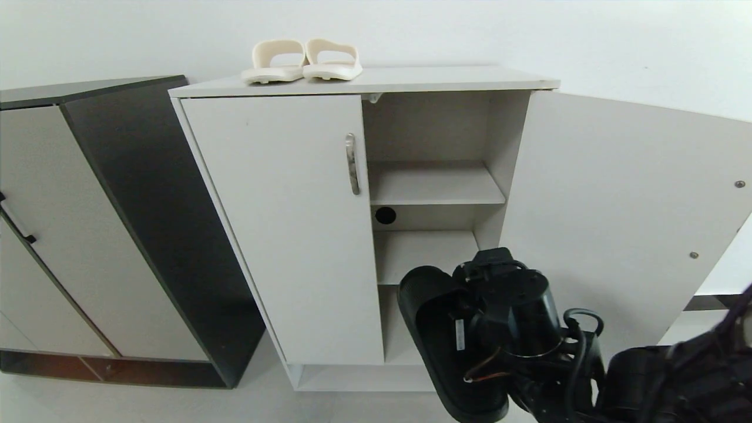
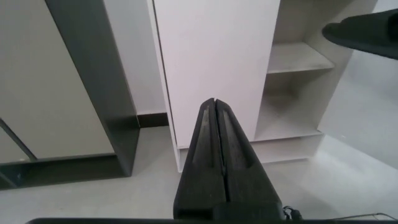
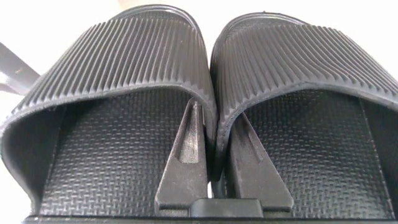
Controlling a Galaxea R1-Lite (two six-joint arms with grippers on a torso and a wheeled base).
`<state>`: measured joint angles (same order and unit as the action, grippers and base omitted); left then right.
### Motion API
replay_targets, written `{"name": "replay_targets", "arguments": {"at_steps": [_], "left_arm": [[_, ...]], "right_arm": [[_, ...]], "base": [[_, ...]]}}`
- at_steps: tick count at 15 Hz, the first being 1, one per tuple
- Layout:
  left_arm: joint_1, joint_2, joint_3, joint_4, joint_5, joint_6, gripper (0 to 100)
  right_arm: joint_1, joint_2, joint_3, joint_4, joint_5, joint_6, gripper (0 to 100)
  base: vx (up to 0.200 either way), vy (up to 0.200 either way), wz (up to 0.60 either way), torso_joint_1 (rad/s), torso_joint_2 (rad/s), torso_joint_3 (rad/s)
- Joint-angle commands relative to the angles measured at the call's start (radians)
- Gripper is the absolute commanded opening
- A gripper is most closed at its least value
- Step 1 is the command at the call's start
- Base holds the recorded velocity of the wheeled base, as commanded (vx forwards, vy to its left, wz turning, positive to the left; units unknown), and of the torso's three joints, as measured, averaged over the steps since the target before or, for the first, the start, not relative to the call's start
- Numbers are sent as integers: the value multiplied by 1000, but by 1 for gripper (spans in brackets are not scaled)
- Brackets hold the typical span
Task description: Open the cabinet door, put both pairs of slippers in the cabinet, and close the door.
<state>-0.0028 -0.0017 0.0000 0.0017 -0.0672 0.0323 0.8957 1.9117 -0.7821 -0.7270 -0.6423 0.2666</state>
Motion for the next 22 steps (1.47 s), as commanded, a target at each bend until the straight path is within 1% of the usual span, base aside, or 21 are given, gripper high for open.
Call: {"name": "replay_targets", "arguments": {"at_steps": [1,4,14,17,22], "left_arm": [[0,3,0,0,1,0,0],[0,3,0,0,0,1,0],[0,3,0,0,1,0,0],[0,3,0,0,0,0,0],[0,3,0,0,1,-2,0]], "right_arm": [[2,156,-128,0,-46,2,0],[-8,225,-200,0,-45,-1,0],[-58,345,-246,-2,-51,5,0],[-64,366,-263,-9,-53,8,0],[-86,417,-286,-187,-77,-1,0]], "base": [[0,0,0,0,0,0],[0,0,0,0,0,0],[0,0,0,0,0,0],[0,0,0,1,6,-149],[0,0,0,3,2,-197]]}}
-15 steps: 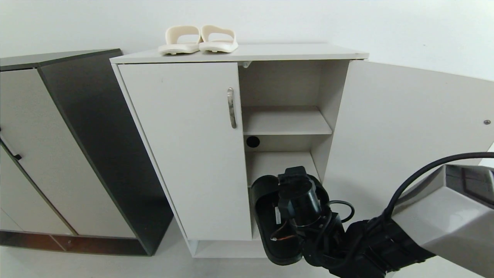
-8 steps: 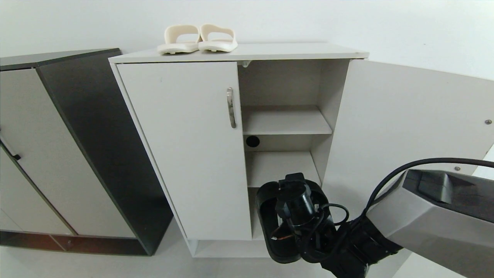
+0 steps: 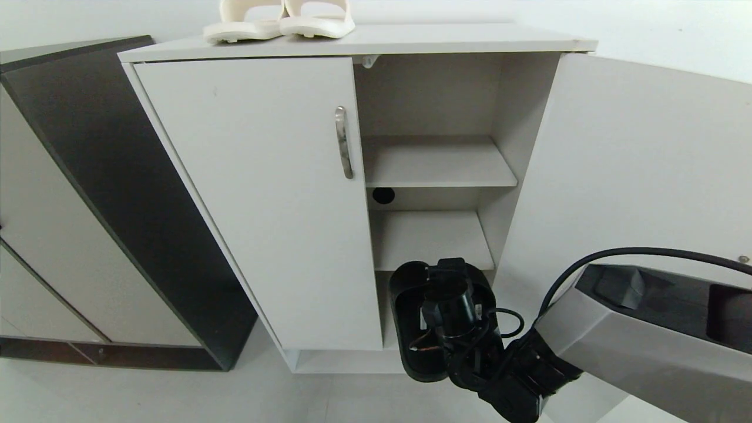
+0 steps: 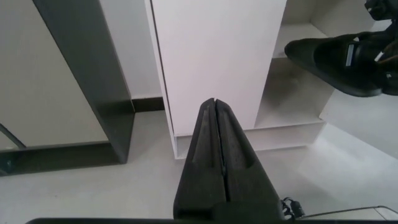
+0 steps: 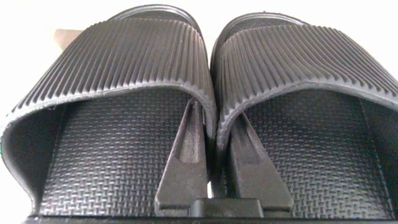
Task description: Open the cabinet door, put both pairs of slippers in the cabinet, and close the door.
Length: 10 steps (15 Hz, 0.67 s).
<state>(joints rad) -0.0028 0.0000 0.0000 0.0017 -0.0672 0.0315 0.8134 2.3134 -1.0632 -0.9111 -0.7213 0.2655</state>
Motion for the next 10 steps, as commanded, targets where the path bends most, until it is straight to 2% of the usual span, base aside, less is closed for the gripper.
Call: {"name": "replay_targets", "arguments": {"at_steps": [1,4,8,10], "left_arm": [[0,2,0,0,1,-1,0],[0,2,0,0,1,-2,0],[0,2,0,0,1,-2,0],[0,2,0,0,1,-2,0]], "right_arm": [[-5,15,-6,-31,-4,-5,0],[-8,41,-3,-146,-24,-55,0],[-31,115,6,-350,-61,-204,0],[-46,141,3,-374,-60,-220,0]], "base": [[0,0,0,2,7,-198],[0,0,0,2,3,-89],[0,0,0,0,0,0],[0,0,0,0,0,0]]}}
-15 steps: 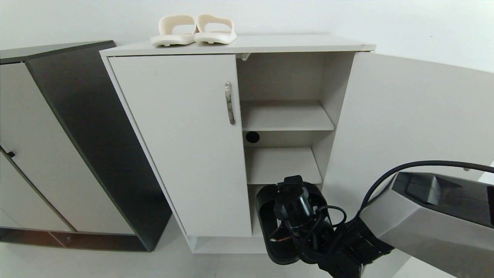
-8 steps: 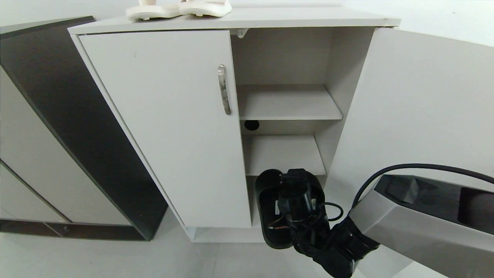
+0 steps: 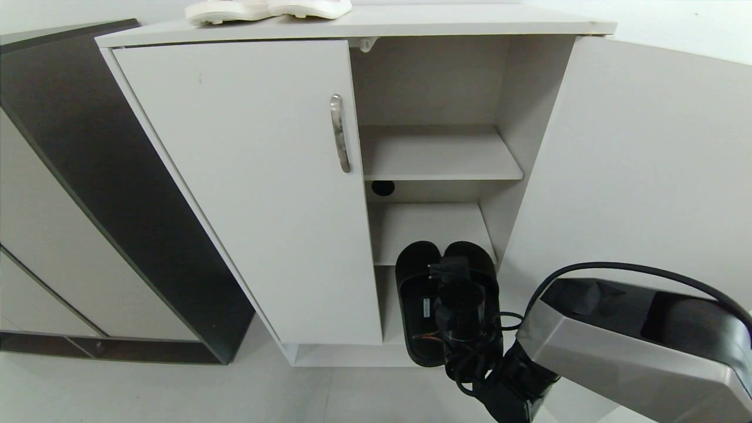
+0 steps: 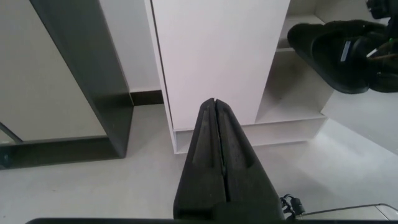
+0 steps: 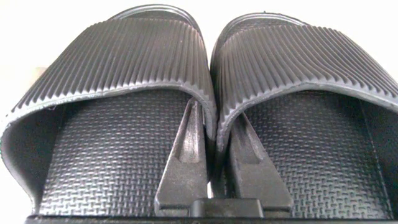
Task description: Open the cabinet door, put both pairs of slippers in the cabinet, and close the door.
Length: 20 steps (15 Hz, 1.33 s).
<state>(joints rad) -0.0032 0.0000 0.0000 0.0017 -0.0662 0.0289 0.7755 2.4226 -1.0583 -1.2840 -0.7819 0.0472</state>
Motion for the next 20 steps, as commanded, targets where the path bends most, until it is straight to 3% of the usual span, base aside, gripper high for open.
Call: {"name": "replay_targets", "arguments": {"at_steps": [1,5,14,20], "left_arm": [[0,2,0,0,0,0,0],[0,2,0,0,0,0,0],[0,2,0,0,0,0,0],[0,2,0,0,0,0,0]], "right_arm": [[-13,30,-3,-1,1,-1,0],[-19,30,-3,-3,3,-1,0],[-19,29,-8,-3,3,-1,0],[-24,38,-49,5,15,20,0]], "base": [[0,0,0,0,0,0],[0,0,0,0,0,0],[200,0,0,2,1,2],[0,0,0,0,0,0]]}}
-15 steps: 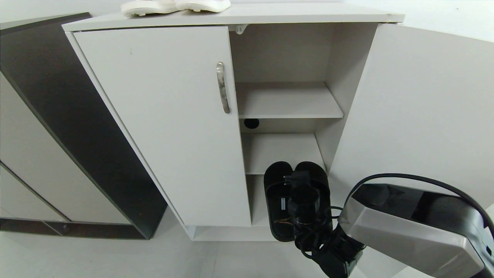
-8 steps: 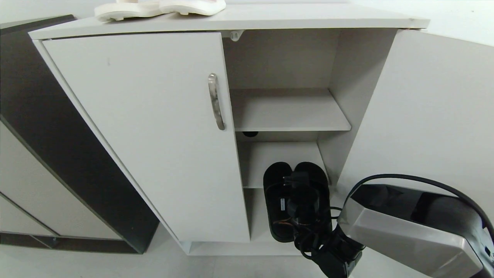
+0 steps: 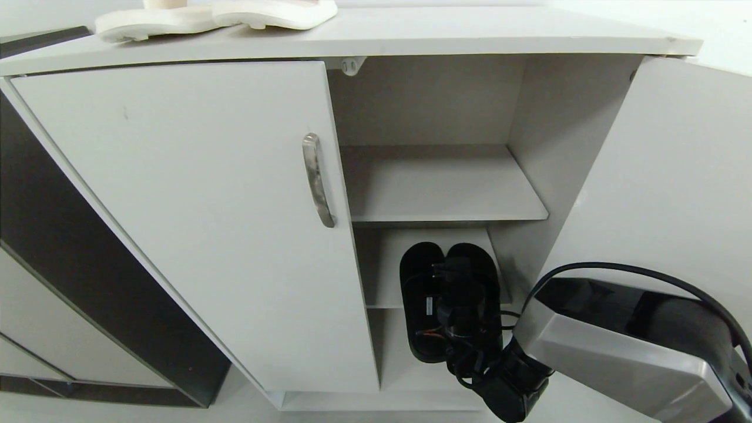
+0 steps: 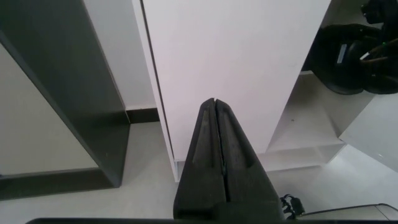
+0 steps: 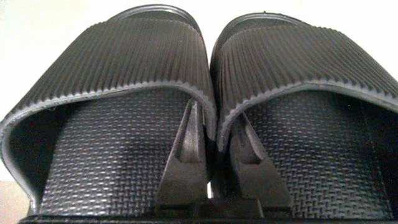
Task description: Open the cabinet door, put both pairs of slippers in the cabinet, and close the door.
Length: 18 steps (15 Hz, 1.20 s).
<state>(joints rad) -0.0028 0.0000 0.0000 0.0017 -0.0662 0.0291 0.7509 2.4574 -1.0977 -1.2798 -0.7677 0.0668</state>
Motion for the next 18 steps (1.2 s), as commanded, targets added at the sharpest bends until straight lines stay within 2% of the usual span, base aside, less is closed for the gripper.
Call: {"name": "replay_targets", "arguments": {"at_steps": [1,4,11,15,18], "left_arm": [[0,2,0,0,0,0,0],[0,2,0,0,0,0,0],[0,2,0,0,0,0,0],[0,2,0,0,2,-3,0],[0,2,0,0,6,-5,0]], "right_arm": [[-2,12,-33,19,10,1,0],[-41,23,-114,128,54,11,0],[-91,120,-465,366,94,36,0],[-111,175,-576,422,94,36,0],[-117,195,-608,438,94,34,0]], "base": [[0,0,0,0,0,0],[0,0,0,0,0,0],[0,0,0,0,0,0],[0,0,0,0,0,0],[0,0,0,0,0,0]]}}
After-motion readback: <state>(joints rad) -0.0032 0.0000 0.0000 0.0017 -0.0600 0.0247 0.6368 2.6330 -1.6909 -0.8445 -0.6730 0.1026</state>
